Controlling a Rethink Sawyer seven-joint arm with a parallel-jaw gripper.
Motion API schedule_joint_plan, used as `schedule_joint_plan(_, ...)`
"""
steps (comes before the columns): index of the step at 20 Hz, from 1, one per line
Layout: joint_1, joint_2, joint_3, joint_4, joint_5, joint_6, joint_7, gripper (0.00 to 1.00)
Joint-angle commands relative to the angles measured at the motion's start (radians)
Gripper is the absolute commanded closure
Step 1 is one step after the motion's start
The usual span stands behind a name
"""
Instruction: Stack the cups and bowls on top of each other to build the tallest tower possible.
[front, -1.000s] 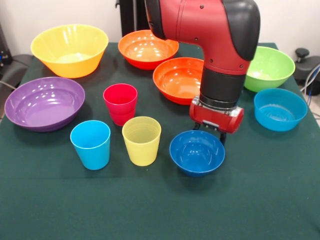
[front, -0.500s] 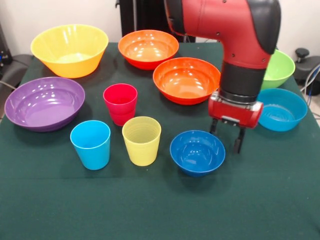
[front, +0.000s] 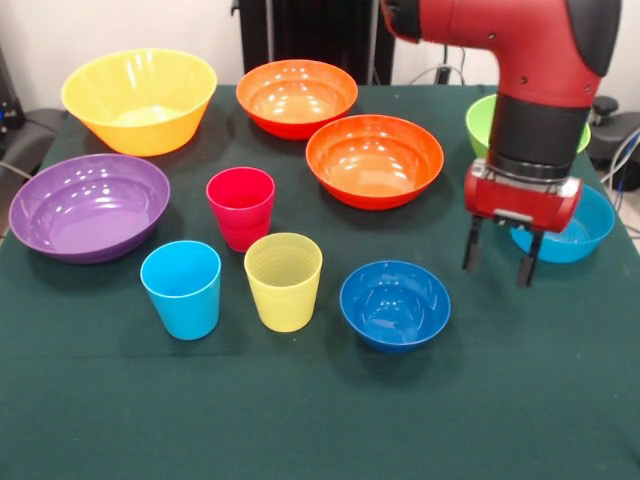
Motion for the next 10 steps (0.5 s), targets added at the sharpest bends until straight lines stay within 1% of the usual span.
schedule_joint_plan(1, 0.021, -0.02, 0.038, 0.049, 0.042, 0.155, 0.197, 0.0)
schedule_joint_plan(5, 0.012, -0.067, 0.037, 0.083, 0.034, 0.172, 0.176, 0.0)
schedule_joint_plan(8, -0.003, -0.117, 0.063, 0.133, 0.031, 0.182, 0.169, 0.0)
schedule_joint_plan(10, -0.001, -0.146, 0.067, 0.163, 0.032, 0.181, 0.173, 0.0)
